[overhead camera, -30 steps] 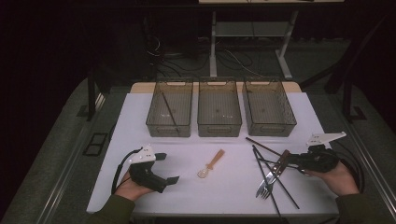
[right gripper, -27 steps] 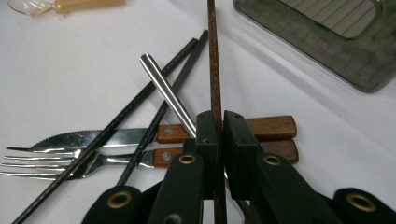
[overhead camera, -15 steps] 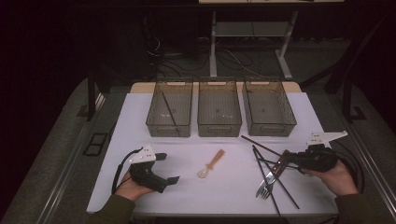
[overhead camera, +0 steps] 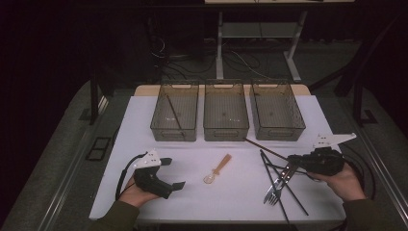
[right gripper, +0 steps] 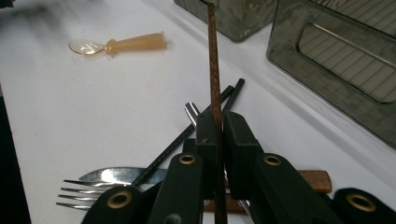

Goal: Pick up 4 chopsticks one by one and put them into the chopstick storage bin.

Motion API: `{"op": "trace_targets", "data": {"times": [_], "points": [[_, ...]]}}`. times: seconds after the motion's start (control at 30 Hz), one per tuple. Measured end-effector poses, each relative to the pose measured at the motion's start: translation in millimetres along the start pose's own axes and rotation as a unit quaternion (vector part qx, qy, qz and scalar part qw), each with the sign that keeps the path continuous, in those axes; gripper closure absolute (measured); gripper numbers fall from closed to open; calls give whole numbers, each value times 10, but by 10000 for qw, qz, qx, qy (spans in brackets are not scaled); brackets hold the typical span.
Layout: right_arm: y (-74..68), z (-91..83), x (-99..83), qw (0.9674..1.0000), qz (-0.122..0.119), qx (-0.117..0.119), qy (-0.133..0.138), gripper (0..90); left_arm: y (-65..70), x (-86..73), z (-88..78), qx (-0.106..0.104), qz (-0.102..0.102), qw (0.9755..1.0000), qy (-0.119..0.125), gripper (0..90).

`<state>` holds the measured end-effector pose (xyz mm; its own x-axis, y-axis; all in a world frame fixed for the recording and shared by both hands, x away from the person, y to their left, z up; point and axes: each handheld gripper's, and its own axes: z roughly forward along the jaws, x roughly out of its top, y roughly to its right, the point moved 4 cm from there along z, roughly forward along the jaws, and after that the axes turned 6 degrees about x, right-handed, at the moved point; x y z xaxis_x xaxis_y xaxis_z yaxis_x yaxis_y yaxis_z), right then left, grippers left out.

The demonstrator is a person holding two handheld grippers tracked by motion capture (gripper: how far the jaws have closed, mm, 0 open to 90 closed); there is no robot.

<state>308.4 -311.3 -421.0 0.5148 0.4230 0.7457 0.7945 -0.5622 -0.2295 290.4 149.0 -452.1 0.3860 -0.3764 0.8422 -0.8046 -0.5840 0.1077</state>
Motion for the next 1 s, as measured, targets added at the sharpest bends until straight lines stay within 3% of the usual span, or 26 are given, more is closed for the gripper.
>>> {"op": "trace_targets", "data": {"times": [0.6,1.0], "points": [[-87,157,240,9997,-208,133,73,852,5,-1,4,-7,45,10000,-44,0],[-148,257,408,9994,-222,185,183,852,5,0,2,-16,41,10000,-40,0]]}}
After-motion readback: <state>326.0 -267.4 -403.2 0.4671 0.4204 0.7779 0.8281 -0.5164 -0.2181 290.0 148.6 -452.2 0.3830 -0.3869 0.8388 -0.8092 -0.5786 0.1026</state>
